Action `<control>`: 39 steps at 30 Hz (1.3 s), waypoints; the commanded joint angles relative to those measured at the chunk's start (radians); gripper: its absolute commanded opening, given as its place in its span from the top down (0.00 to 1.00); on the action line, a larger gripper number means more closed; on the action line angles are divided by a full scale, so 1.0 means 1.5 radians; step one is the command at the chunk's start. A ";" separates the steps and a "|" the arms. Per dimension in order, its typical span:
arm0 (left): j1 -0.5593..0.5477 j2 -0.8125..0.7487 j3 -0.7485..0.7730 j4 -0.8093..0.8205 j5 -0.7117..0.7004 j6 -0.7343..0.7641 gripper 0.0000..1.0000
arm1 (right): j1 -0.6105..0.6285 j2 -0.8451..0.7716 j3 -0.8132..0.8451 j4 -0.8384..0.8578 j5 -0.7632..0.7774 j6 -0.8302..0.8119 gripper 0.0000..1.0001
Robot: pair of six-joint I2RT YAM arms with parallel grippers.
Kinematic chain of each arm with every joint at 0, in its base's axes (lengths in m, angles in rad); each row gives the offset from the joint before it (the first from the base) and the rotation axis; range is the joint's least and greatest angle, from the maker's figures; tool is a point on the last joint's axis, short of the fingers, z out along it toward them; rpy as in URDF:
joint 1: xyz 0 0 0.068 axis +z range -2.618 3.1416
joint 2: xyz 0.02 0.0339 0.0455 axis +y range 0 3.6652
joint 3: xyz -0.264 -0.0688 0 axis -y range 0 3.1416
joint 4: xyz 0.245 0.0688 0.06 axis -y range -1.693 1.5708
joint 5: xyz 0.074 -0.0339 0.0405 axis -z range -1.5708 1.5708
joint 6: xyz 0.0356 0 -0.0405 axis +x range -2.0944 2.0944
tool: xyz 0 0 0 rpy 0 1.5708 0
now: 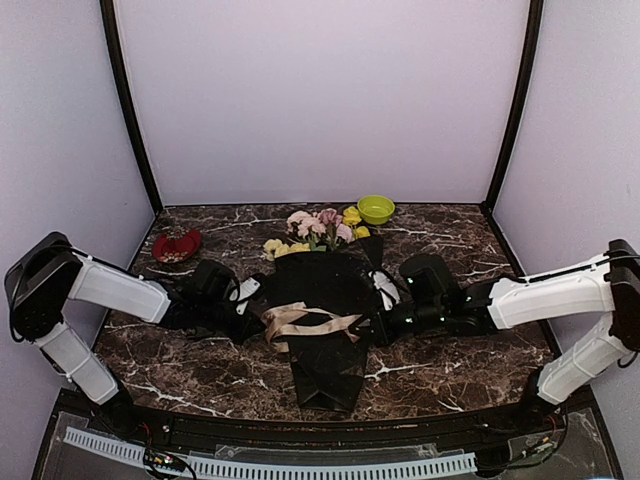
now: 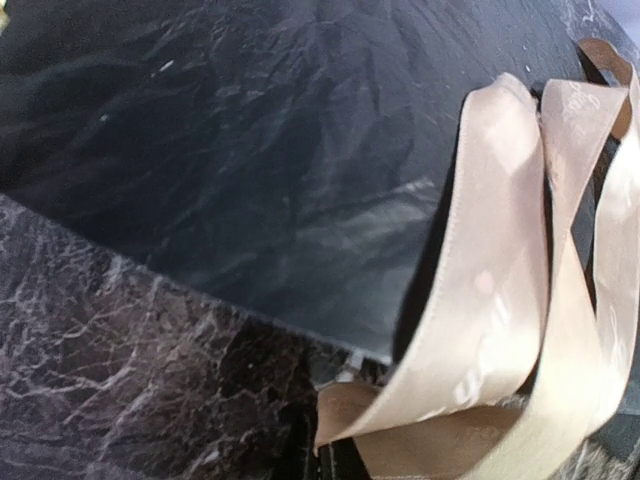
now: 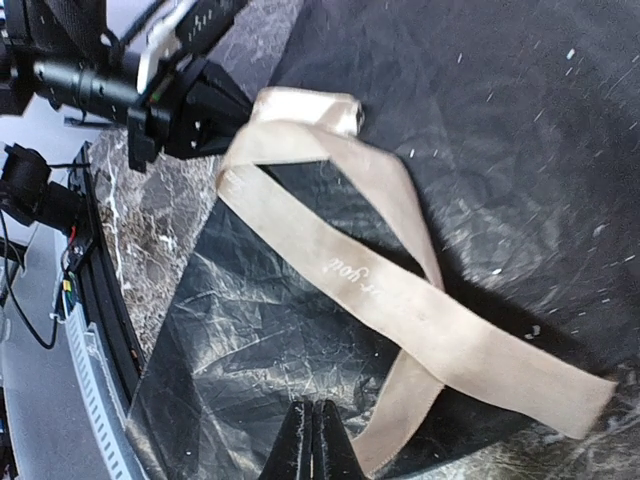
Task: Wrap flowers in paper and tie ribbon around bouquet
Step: Cross the ribbon over the folded bouquet.
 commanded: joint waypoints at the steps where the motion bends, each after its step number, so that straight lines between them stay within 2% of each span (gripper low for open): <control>1: 0.002 -0.071 -0.024 -0.012 -0.077 -0.010 1.00 | -0.034 -0.065 -0.016 0.008 0.005 0.002 1.00; 13: 0.002 -0.197 -0.073 -0.059 -0.285 -0.066 1.00 | -0.149 -0.138 -0.067 -0.006 -0.030 0.008 1.00; 19: 0.002 -0.235 -0.072 -0.068 -0.248 -0.060 1.00 | -0.157 -0.118 -0.043 -0.001 -0.064 0.007 1.00; 27: -0.008 -0.295 -0.065 -0.041 -0.244 -0.075 1.00 | -0.104 -0.038 0.101 -0.031 -0.117 -0.039 1.00; 33: -0.011 -0.273 -0.061 -0.048 -0.250 -0.085 1.00 | -0.102 -0.001 0.246 -0.043 -0.174 -0.041 1.00; 39: -0.016 -0.263 -0.075 -0.042 -0.253 -0.089 1.00 | -0.101 -0.008 0.336 -0.043 -0.196 -0.032 1.00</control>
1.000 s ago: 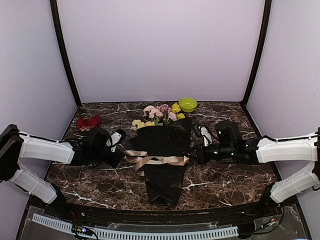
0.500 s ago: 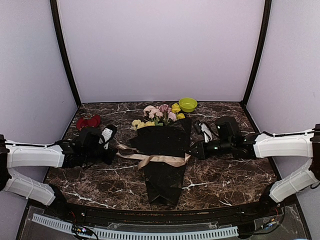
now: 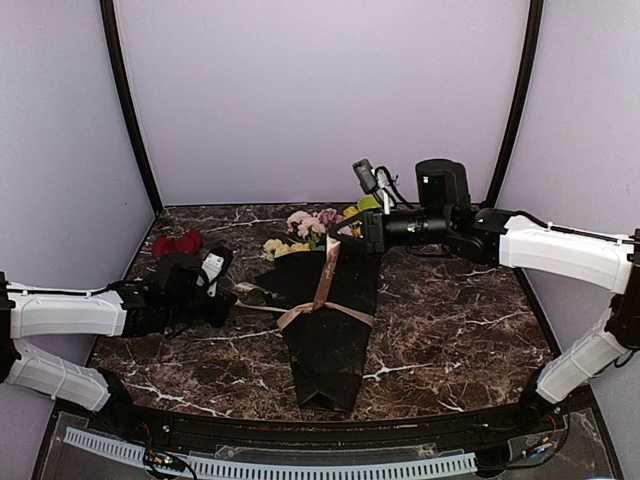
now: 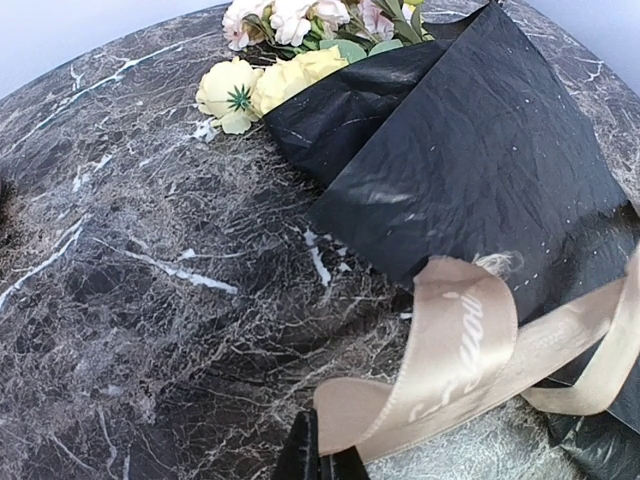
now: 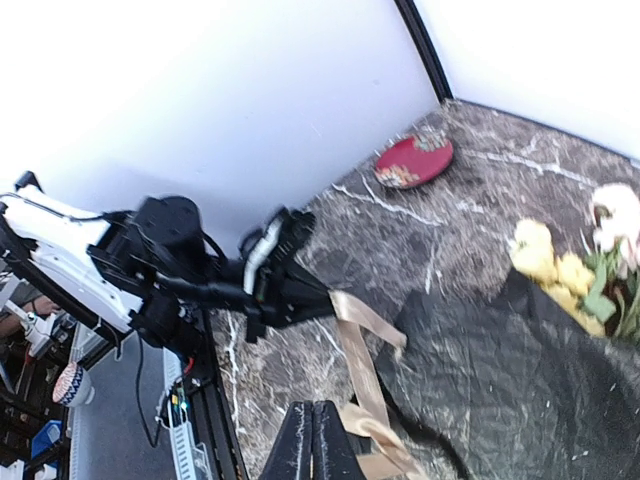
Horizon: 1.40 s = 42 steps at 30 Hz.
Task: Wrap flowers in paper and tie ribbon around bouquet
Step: Cross the ribbon over the folded bouquet, then tie the ribbon around the folded bouquet.
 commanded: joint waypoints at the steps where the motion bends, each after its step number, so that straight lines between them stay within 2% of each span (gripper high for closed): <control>1: -0.004 0.001 -0.006 0.005 -0.011 -0.010 1.00 | 0.003 -0.011 0.052 0.017 -0.037 0.004 1.00; 6: -0.009 0.017 -0.017 0.023 0.003 -0.016 1.00 | 0.008 -0.026 0.057 0.041 -0.043 0.022 1.00; 10: -0.041 0.055 -0.017 0.056 0.009 -0.038 1.00 | 0.015 -0.020 0.052 0.035 -0.052 0.026 1.00; 16: -0.065 0.125 -0.029 0.088 0.005 -0.114 1.00 | 0.012 -0.054 0.021 0.039 -0.047 0.031 1.00; 23: -0.079 0.150 -0.060 0.120 0.058 -0.184 1.00 | -0.022 -0.108 -0.095 -0.021 -0.008 0.024 1.00; 25: -0.081 0.137 -0.075 0.129 0.078 -0.195 0.91 | -0.026 -0.112 -0.114 -0.041 -0.008 0.017 1.00; 28: -0.081 0.118 -0.081 0.108 0.098 -0.197 0.66 | -0.027 -0.105 -0.122 -0.089 -0.006 -0.002 1.00; 32: -0.081 0.095 -0.070 0.057 0.096 -0.171 0.46 | -0.027 -0.102 -0.125 -0.129 0.005 -0.020 1.00; 37: -0.056 0.144 -0.001 -0.013 0.026 -0.127 0.37 | -0.028 -0.106 -0.128 -0.137 0.006 -0.023 1.00; 42: -0.013 0.239 0.072 -0.048 0.050 -0.127 0.36 | -0.028 -0.097 -0.123 -0.138 0.000 -0.023 1.00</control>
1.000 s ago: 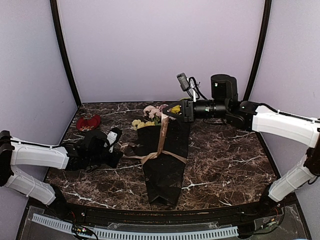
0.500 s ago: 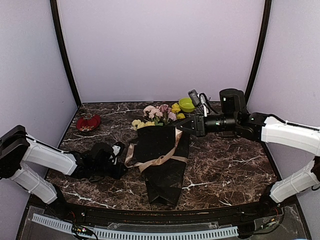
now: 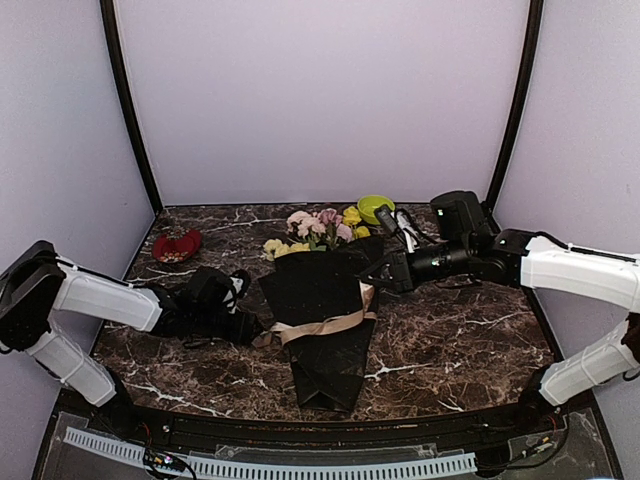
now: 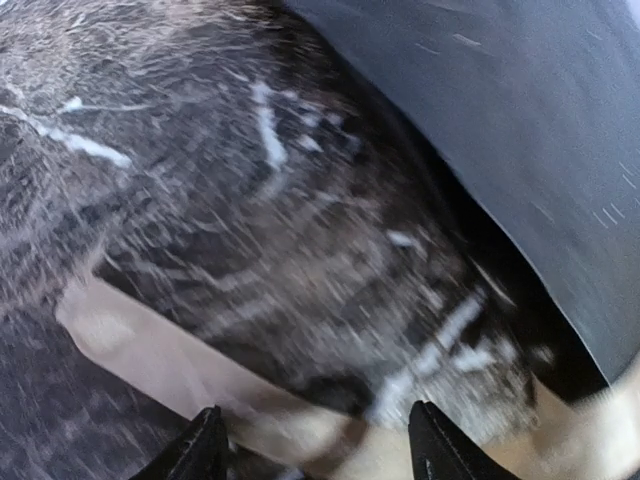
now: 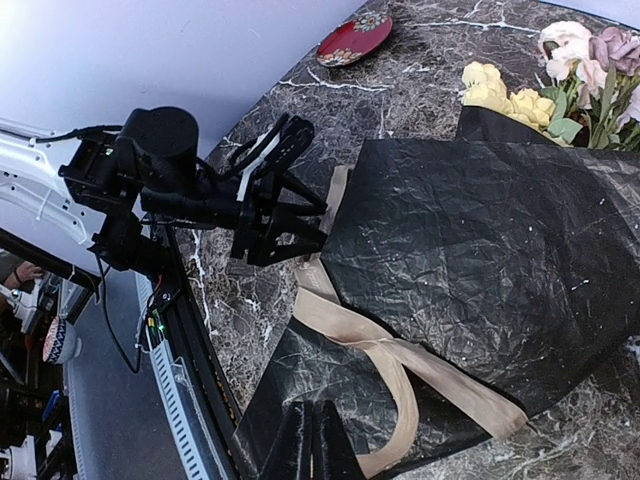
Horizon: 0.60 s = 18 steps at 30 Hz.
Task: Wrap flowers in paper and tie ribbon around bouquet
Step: Tie the ribbon around the folded bouquet.
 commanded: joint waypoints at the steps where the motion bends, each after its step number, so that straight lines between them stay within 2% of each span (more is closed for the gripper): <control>1: 0.023 0.072 0.067 -0.066 -0.001 0.022 0.37 | -0.002 0.003 -0.001 0.004 0.001 -0.008 1.00; 5: 0.023 0.119 0.116 -0.110 0.007 0.034 0.38 | -0.002 0.005 -0.003 0.002 0.001 -0.009 1.00; 8: 0.022 0.102 0.108 -0.105 -0.009 0.039 0.40 | -0.002 0.005 -0.003 0.001 0.001 -0.011 1.00; 11: 0.022 0.022 0.060 -0.044 -0.027 0.070 0.41 | -0.002 0.005 -0.005 -0.001 0.000 -0.013 1.00; 14: 0.023 -0.080 0.008 0.018 -0.025 0.141 0.42 | -0.002 0.006 -0.005 -0.005 -0.001 -0.018 1.00; 18: 0.022 -0.178 -0.057 0.064 0.112 0.249 0.42 | -0.003 -0.002 -0.001 -0.012 0.009 -0.020 1.00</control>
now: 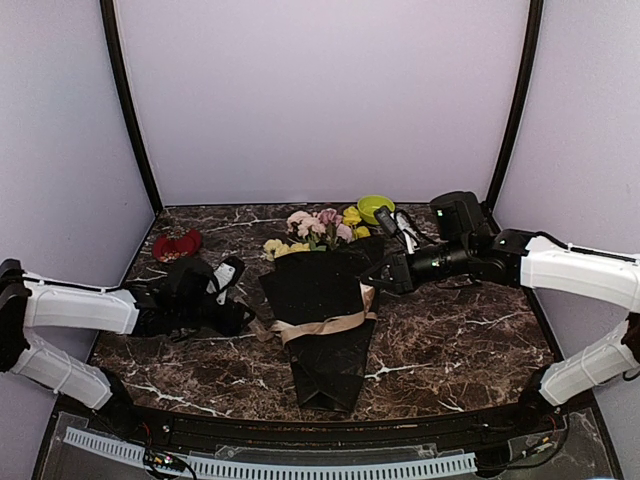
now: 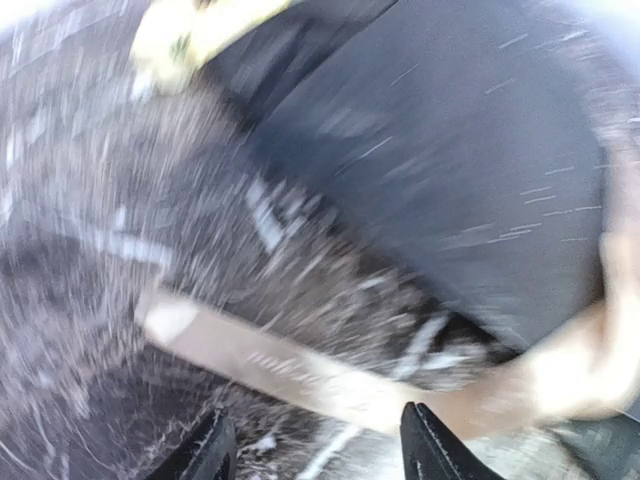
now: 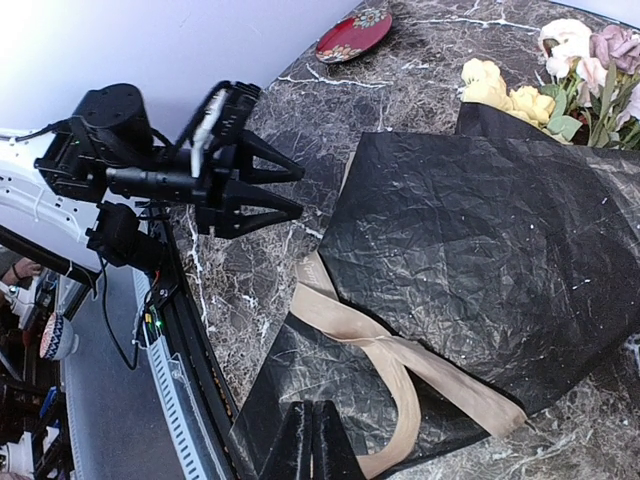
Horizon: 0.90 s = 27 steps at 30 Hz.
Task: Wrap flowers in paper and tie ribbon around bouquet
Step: Tie the ribbon around the folded bouquet.
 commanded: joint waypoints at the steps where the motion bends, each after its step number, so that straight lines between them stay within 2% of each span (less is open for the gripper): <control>1: -0.001 -0.090 -0.061 0.068 0.137 0.137 0.42 | -0.003 -0.006 0.000 -0.004 0.010 -0.011 1.00; 4: -0.009 -0.100 -0.090 0.074 0.151 0.152 0.37 | -0.004 -0.015 -0.001 0.001 0.015 -0.008 1.00; 6: -0.030 -0.098 -0.100 0.091 0.111 0.161 0.30 | -0.005 -0.017 0.001 0.000 0.014 -0.007 1.00; 12: -0.099 -0.034 -0.073 0.102 0.081 0.230 0.28 | -0.007 -0.018 0.013 -0.010 0.009 -0.010 1.00; 17: -0.121 0.058 -0.049 0.171 -0.078 0.262 0.30 | -0.011 -0.018 0.014 -0.011 0.005 -0.009 1.00; 20: -0.122 0.115 -0.016 0.167 -0.126 0.262 0.40 | -0.012 -0.019 0.016 -0.011 -0.001 -0.008 1.00; 23: -0.126 0.170 0.017 0.155 -0.108 0.279 0.49 | -0.015 -0.023 0.018 -0.013 -0.001 -0.009 1.00; 25: -0.127 0.188 0.025 0.157 -0.121 0.267 0.66 | -0.023 -0.027 0.024 -0.011 -0.011 -0.006 1.00; 27: -0.127 0.182 0.012 0.173 -0.145 0.251 0.95 | -0.035 -0.040 0.026 -0.004 -0.018 0.003 1.00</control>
